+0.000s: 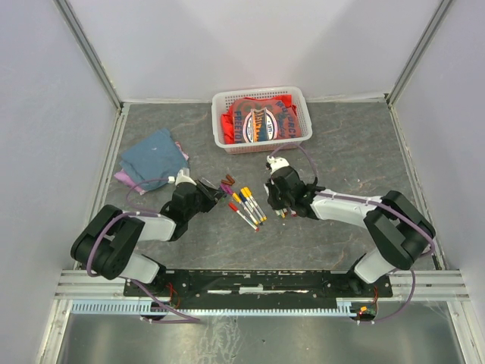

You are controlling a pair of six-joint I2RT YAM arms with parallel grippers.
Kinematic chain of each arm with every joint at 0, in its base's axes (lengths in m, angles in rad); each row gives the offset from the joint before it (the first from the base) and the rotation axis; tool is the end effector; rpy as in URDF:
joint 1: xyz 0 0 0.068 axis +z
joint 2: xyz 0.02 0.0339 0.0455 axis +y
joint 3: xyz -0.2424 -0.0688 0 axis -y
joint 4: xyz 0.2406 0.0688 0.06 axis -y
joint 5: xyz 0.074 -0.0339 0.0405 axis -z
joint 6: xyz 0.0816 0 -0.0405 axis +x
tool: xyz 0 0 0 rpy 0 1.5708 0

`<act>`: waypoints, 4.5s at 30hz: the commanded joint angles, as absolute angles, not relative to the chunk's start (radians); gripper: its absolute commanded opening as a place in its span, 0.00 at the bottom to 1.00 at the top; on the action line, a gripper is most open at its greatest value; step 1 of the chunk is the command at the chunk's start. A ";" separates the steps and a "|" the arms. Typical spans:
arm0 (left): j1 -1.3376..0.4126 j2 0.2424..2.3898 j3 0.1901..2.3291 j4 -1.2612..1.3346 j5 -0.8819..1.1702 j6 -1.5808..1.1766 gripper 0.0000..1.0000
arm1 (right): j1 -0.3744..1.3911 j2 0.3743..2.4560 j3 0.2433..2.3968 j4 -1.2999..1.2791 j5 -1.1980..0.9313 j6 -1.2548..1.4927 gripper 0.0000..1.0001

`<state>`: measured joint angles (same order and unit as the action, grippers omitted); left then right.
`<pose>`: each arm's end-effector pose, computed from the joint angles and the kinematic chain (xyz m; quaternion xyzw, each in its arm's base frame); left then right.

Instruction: Open the pen caps

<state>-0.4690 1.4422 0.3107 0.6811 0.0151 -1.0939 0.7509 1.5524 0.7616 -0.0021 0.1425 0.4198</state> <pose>0.2542 -0.1302 0.0939 -0.2566 0.8073 -0.3788 0.3727 0.2536 0.2208 0.1168 -0.1255 0.9148 0.1541 0.3517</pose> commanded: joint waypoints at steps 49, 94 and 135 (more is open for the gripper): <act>-0.436 1.453 0.239 0.724 0.022 -1.071 0.36 | 0.774 1.603 0.862 -0.048 0.273 0.376 0.34; -0.437 1.280 0.189 0.696 0.037 -1.099 0.36 | 0.893 1.720 0.994 -0.087 0.280 0.365 0.41; -0.438 1.329 0.305 0.736 0.108 -1.134 0.51 | 0.902 1.798 0.983 -0.134 0.304 0.388 0.18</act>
